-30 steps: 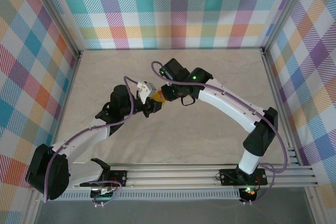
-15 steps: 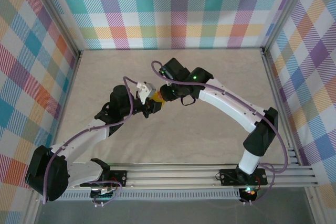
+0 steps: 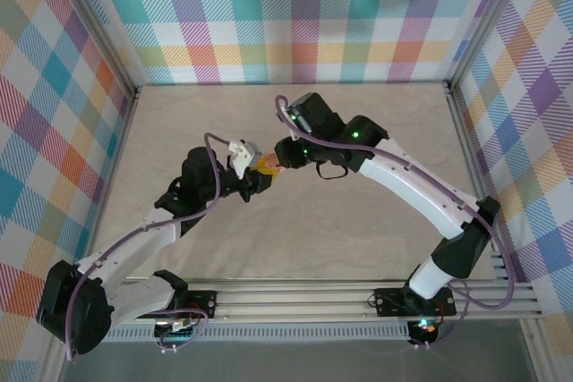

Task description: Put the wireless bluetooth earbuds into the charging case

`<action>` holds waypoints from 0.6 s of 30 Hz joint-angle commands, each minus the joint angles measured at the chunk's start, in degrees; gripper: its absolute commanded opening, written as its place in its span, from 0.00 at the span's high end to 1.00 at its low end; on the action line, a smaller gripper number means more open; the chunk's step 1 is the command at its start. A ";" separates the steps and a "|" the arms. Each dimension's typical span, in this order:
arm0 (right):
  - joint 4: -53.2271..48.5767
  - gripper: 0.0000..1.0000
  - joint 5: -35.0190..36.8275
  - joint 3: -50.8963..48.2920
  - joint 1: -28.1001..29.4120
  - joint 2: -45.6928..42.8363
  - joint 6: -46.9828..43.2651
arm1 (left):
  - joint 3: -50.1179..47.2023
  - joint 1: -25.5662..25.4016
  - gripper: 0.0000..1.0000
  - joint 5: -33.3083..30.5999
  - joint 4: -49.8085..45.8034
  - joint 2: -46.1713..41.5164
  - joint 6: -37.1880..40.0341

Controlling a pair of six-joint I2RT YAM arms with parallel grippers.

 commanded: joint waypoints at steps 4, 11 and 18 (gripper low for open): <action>7.59 0.64 -5.94 -2.65 -0.65 -3.29 0.89 | -2.46 -0.74 0.93 -5.02 -5.68 -5.74 2.07; 9.57 0.64 -12.52 -0.65 -5.84 3.58 3.36 | -4.04 -0.69 0.93 -11.03 -14.04 -11.35 4.03; 9.73 0.63 -16.40 8.99 -8.78 18.50 2.24 | -7.40 -0.57 0.93 -15.60 -18.55 -19.64 3.67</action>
